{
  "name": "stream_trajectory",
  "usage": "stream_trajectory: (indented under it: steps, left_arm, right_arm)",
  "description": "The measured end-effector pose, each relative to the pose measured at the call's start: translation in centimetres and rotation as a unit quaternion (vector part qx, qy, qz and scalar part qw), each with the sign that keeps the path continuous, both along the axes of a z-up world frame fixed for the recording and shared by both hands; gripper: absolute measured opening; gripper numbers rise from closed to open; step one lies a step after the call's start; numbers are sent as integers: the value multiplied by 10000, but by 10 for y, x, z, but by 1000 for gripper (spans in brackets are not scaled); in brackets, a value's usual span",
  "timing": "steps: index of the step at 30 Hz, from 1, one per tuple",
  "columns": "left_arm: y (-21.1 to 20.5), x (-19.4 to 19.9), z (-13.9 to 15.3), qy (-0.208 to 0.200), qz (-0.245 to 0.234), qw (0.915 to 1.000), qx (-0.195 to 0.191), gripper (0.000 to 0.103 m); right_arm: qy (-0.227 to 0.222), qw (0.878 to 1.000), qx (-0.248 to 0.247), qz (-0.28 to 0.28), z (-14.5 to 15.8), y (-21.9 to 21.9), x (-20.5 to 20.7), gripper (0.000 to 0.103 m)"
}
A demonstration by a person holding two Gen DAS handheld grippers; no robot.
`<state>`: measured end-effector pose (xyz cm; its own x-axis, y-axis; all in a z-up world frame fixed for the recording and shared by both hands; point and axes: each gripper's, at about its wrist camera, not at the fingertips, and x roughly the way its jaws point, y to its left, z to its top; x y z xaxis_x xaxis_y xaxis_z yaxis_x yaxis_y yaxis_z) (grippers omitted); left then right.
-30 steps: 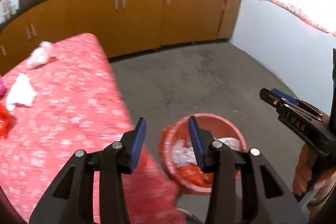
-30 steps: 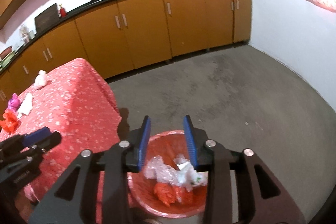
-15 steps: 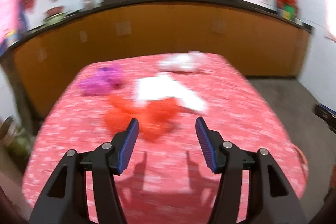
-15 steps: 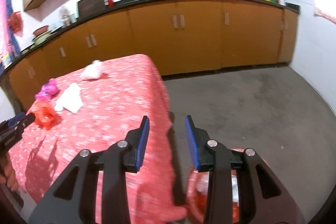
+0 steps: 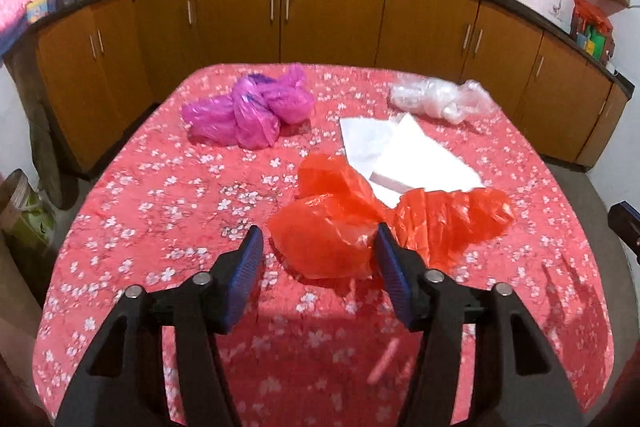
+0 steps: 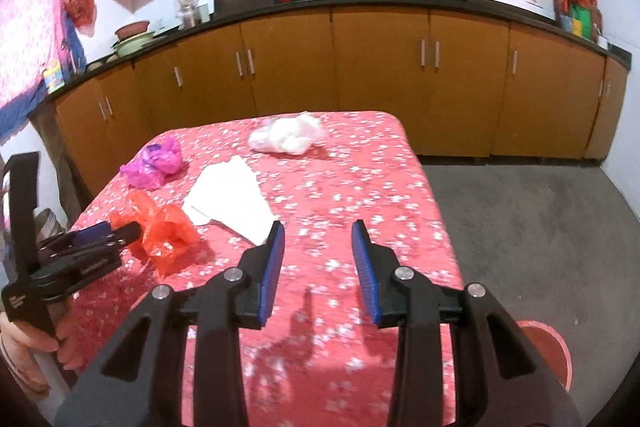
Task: Collect trash
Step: 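Return to the table and grasp the red bags with the left tool, then grasp the white paper with the right tool while the left tool holds red bags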
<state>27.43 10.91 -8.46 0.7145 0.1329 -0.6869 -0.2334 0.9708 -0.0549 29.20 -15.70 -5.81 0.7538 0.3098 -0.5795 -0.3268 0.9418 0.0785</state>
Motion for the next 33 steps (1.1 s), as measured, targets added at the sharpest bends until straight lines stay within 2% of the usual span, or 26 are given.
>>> stream_trajectory:
  steps: [1, 2, 3, 6, 11, 14, 21, 26, 28, 30, 32, 33]
  left_arm:
    - [2, 3, -2, 36, -47, 10000, -37, 34]
    - [4, 5, -3, 61, -71, 9999, -52, 29]
    - [6, 6, -4, 56, -80, 9999, -102, 20]
    - [15, 5, 0, -41, -34, 9999, -85, 10]
    - [42, -10, 12, -310, 136, 9994, 77, 8]
    - [61, -20, 18, -398, 320, 9986, 128, 7]
    - [91, -34, 28, -567, 624, 9964, 127, 7]
    - [97, -37, 30, -612, 642, 9960, 141, 7]
    - [99, -37, 29, -614, 654, 9959, 120, 7]
    - [100, -37, 28, -612, 665, 9959, 84, 8]
    - [100, -38, 28, -617, 665, 9959, 73, 7]
    - [100, -38, 28, -619, 659, 9959, 71, 8]
  right_arm:
    - [-6, 10000, -34, 29, -1, 6, 1, 36]
    - [-9, 10000, -56, 56, -1, 10, 3, 36]
    - [-11, 9999, -74, 75, -2, 14, 4, 36]
    - [19, 9998, -120, 131, -5, 28, 11, 36]
    - [220, 9995, -43, 223, -13, 51, 30, 36]
    - [357, 9989, 2, 306, -19, 67, 39, 49]
    - [554, 9969, -377, 413, -38, 115, 61, 56]
    - [922, 9936, -566, 309, -51, 123, 78, 57]
    - [1046, 9927, -564, 227, -55, 120, 82, 51]
    - [1129, 9917, -585, 205, -57, 118, 85, 18]
    - [1092, 9920, -584, 223, -56, 114, 83, 5]
    - [977, 9930, -630, 218, -53, 112, 79, 4]
